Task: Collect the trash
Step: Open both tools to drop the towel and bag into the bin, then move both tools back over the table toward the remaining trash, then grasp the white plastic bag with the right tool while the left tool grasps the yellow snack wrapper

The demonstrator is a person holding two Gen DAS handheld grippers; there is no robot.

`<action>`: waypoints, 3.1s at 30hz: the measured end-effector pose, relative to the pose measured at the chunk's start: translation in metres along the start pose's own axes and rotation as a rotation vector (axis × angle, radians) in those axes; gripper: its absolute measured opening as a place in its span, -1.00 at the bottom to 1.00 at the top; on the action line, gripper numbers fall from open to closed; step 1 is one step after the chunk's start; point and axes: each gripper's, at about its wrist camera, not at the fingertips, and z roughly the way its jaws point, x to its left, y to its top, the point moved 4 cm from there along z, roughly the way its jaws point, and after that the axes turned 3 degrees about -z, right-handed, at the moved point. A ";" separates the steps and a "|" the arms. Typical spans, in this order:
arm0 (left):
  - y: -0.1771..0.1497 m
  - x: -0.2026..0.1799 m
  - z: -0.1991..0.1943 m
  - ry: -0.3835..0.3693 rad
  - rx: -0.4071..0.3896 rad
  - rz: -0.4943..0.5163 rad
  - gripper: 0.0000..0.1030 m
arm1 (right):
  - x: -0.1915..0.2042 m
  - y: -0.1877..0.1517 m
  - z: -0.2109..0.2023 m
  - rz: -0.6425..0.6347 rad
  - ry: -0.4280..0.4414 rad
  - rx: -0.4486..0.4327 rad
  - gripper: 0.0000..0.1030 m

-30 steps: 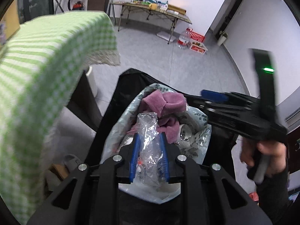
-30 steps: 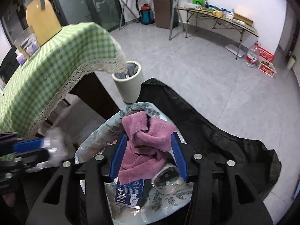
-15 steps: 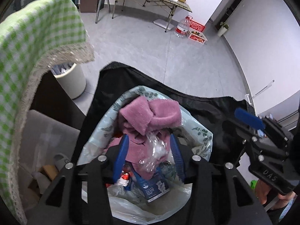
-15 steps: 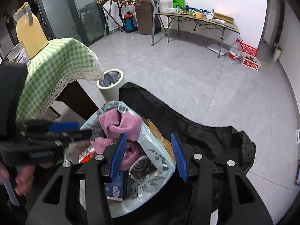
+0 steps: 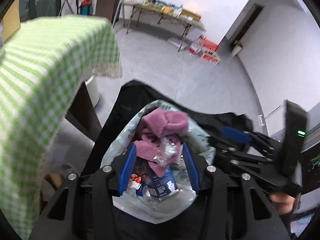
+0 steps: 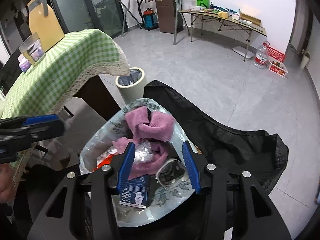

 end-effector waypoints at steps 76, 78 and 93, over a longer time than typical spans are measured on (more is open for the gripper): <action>-0.194 0.322 -0.469 0.703 -0.499 -0.357 -1.00 | 0.489 0.033 -0.005 -0.566 0.328 -0.108 -0.25; -0.189 0.313 -0.481 0.696 -0.516 -0.326 -1.00 | 0.490 0.034 -0.006 -0.571 0.313 -0.112 -0.85; -0.327 0.507 -0.465 0.542 -0.410 -1.018 0.46 | 0.466 0.022 -0.081 -0.607 0.399 -0.276 -0.89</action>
